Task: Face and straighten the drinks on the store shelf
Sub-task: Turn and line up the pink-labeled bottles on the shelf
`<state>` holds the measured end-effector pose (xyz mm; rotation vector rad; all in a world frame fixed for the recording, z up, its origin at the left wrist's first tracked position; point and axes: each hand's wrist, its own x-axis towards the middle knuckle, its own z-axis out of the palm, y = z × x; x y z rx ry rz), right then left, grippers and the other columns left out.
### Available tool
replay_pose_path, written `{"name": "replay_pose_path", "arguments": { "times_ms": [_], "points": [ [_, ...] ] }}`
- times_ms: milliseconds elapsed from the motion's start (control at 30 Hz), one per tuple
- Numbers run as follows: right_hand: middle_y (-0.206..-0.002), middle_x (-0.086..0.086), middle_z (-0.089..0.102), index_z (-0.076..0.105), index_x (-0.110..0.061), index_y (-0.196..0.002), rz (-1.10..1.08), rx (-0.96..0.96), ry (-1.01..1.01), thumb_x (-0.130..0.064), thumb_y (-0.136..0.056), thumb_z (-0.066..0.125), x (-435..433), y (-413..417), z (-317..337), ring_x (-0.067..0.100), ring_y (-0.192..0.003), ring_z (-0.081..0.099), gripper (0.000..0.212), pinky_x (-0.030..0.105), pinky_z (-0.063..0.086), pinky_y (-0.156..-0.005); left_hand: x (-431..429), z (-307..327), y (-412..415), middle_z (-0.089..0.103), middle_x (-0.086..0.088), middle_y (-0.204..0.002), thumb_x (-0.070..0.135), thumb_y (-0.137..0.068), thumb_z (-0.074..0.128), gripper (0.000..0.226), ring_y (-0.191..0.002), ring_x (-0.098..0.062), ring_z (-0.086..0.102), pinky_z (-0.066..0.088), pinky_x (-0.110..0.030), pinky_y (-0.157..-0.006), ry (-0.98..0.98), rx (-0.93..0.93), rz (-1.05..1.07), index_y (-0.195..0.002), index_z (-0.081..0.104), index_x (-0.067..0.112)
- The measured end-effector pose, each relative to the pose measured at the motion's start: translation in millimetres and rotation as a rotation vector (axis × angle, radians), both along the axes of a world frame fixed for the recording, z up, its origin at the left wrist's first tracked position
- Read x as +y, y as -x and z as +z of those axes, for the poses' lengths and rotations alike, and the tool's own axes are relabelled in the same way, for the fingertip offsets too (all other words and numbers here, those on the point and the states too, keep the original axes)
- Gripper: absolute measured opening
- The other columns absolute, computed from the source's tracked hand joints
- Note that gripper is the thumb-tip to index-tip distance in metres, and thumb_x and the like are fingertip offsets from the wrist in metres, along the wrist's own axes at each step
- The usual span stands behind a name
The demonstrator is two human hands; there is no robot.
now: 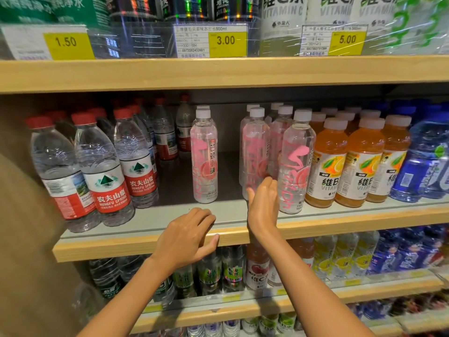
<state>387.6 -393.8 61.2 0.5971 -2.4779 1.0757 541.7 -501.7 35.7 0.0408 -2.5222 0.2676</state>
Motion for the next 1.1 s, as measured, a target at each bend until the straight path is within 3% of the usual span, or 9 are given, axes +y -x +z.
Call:
{"name": "replay_pose_path", "arguments": {
  "times_ms": [200, 400, 500, 567, 633, 733, 900, 1000, 1100],
  "points": [
    [-0.121, 0.018, 0.052, 0.043, 0.001, -0.121, 0.002, -0.021, -0.031, -0.026, -0.093, 0.058, -1, 3, 4, 0.033, -0.112, 0.053, 0.042, 0.038, 0.046, -0.092, 3, 3, -2, 0.067, -0.002, -0.101, 0.045, -0.088, 0.045, 0.043, -0.085, -0.017, 0.065, 0.054, -0.026, -0.061, -0.036, -0.005, 0.004, -0.101, 0.068, 0.011],
    [-0.113, 0.012, 0.055, 0.050, -0.003, -0.125, 0.269, 0.086, 0.195, -0.028, -0.094, 0.057, 23, -22, -9, 0.028, -0.102, 0.056, 0.040, 0.039, 0.050, -0.081, -11, 3, -23, 0.068, -0.004, -0.098, 0.038, -0.088, 0.048, 0.038, -0.081, -0.018, 0.065, 0.054, -0.028, -0.060, -0.107, 0.099, 0.002, -0.098, 0.069, 0.008],
    [-0.120, 0.008, 0.054, 0.050, -0.007, -0.127, 0.503, -0.046, 0.263, -0.031, -0.091, 0.062, 11, -30, -7, 0.020, -0.109, 0.054, 0.045, 0.040, 0.050, -0.091, -30, -5, -37, 0.068, -0.008, -0.097, 0.040, -0.092, 0.042, 0.046, -0.081, -0.022, 0.066, 0.054, -0.029, -0.061, -0.001, 0.105, 0.020, -0.097, 0.070, 0.004],
    [-0.127, 0.009, 0.051, 0.045, -0.005, -0.131, 0.515, -0.130, 0.227, -0.039, -0.088, 0.063, -10, -30, -2, 0.021, -0.118, 0.050, 0.058, 0.039, 0.047, -0.098, -37, -10, -39, 0.068, -0.010, -0.098, 0.043, -0.097, 0.033, 0.054, -0.081, -0.023, 0.066, 0.053, -0.028, -0.060, 0.070, 0.105, 0.019, -0.097, 0.070, 0.003],
    [-0.124, 0.012, 0.053, 0.047, -0.003, -0.126, 0.470, -0.197, 0.165, -0.046, -0.085, 0.065, -33, -27, 4, 0.024, -0.116, 0.051, 0.062, 0.037, 0.047, -0.094, -41, -14, -37, 0.069, -0.009, -0.098, 0.044, -0.097, 0.032, 0.056, -0.083, -0.024, 0.066, 0.053, -0.029, -0.059, 0.114, 0.118, 0.035, -0.097, 0.070, 0.004],
    [-0.104, 0.009, 0.065, 0.058, -0.006, -0.110, 0.511, -0.277, 0.235, -0.041, -0.080, 0.071, -64, -23, 7, 0.025, -0.098, 0.062, 0.048, 0.037, 0.054, -0.080, -43, -20, -35, 0.069, -0.009, -0.098, 0.043, -0.094, 0.037, 0.052, -0.085, -0.024, 0.065, 0.053, -0.029, -0.061, 0.155, 0.143, 0.055, -0.096, 0.071, 0.004],
    [-0.129, 0.011, 0.049, 0.036, -0.008, -0.137, 0.512, -0.323, 0.388, -0.040, -0.075, 0.077, -91, -22, 4, 0.024, -0.116, 0.050, 0.081, 0.038, 0.048, -0.096, -46, -21, -35, 0.070, -0.009, -0.098, 0.040, -0.088, 0.047, 0.044, -0.084, -0.023, 0.064, 0.051, -0.028, -0.063, 0.186, 0.155, 0.058, -0.096, 0.071, 0.004],
    [-0.124, 0.014, 0.050, 0.039, -0.005, -0.131, 0.561, -0.310, 0.441, -0.028, -0.075, 0.079, -91, -20, 6, 0.026, -0.114, 0.051, 0.073, 0.038, 0.049, -0.095, -45, -18, -36, 0.069, -0.009, -0.097, 0.039, -0.085, 0.050, 0.042, -0.083, -0.024, 0.064, 0.051, -0.028, -0.063, 0.182, 0.155, 0.061, -0.095, 0.071, 0.004],
    [-0.095, 0.006, 0.059, 0.052, -0.011, -0.100, 0.616, -0.222, 0.395, -0.024, -0.076, 0.078, -75, -22, 12, 0.019, -0.087, 0.059, 0.038, 0.016, 0.052, -0.068, -40, -14, -37, 0.069, -0.009, -0.096, 0.038, -0.085, 0.051, 0.040, -0.081, -0.023, 0.064, 0.051, -0.028, -0.061, 0.148, 0.138, 0.065, -0.094, 0.071, 0.004]
  ]
}}
